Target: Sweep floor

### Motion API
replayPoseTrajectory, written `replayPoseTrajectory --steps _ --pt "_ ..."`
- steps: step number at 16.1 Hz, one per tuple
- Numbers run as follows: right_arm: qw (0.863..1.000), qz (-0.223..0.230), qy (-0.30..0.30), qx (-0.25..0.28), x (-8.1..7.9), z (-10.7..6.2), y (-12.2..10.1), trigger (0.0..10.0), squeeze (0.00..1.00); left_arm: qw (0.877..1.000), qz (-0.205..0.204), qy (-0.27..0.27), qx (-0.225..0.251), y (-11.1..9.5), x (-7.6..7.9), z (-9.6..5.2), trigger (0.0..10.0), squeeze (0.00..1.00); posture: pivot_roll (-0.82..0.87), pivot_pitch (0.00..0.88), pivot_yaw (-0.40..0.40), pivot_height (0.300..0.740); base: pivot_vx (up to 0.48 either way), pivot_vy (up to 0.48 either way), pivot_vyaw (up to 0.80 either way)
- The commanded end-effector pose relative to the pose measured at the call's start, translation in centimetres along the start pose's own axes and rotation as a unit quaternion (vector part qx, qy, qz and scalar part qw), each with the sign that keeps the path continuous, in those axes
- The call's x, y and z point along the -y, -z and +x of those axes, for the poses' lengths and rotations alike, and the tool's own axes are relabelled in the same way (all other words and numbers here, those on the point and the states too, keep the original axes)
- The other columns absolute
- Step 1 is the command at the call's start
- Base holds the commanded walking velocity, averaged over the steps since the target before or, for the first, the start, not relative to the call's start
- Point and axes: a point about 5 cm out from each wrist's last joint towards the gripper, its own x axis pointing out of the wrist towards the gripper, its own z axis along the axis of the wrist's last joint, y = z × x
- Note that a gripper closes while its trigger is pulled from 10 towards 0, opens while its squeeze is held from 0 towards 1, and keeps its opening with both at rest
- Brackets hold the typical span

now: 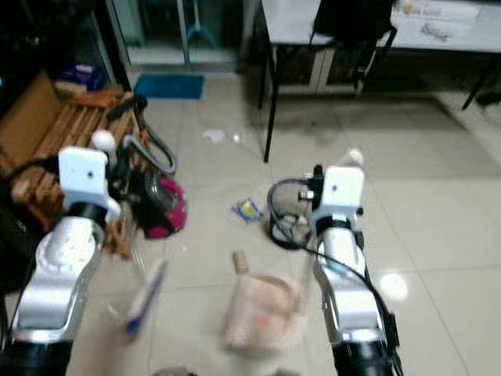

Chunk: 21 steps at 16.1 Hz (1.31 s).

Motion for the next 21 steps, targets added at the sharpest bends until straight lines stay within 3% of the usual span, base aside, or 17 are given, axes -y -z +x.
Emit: replayPoseTrajectory --steps 1,6,14,21 --pt "1.0 0.0 0.017 0.013 1.0 0.2 -0.6 10.0 0.0 1.0 -0.005 0.013 0.022 -0.9 0.7 0.3 10.0 0.0 0.0 0.086 0.022 0.74 0.42 0.0 0.0" --pt "1.0 0.007 0.025 0.005 1.1 0.4 -0.3 10.0 0.0 1.0 -0.006 0.014 0.022 -0.8 0.7 0.4 10.0 0.0 0.0 0.089 0.024 0.74 0.416 0.0 -0.51" --pt "1.0 0.011 0.026 -0.006 1.0 0.3 0.4 10.0 0.0 1.0 -0.005 0.017 0.017 -0.5 0.8 0.3 10.0 0.0 0.0 0.101 0.021 0.74 0.418 0.0 0.0" --pt "0.999 -0.018 0.027 -0.005 1.0 0.4 0.9 10.0 0.0 0.999 -0.012 0.029 0.011 0.2 1.4 0.2 10.0 0.0 -0.01 0.14 0.017 0.74 0.416 0.0 0.0"
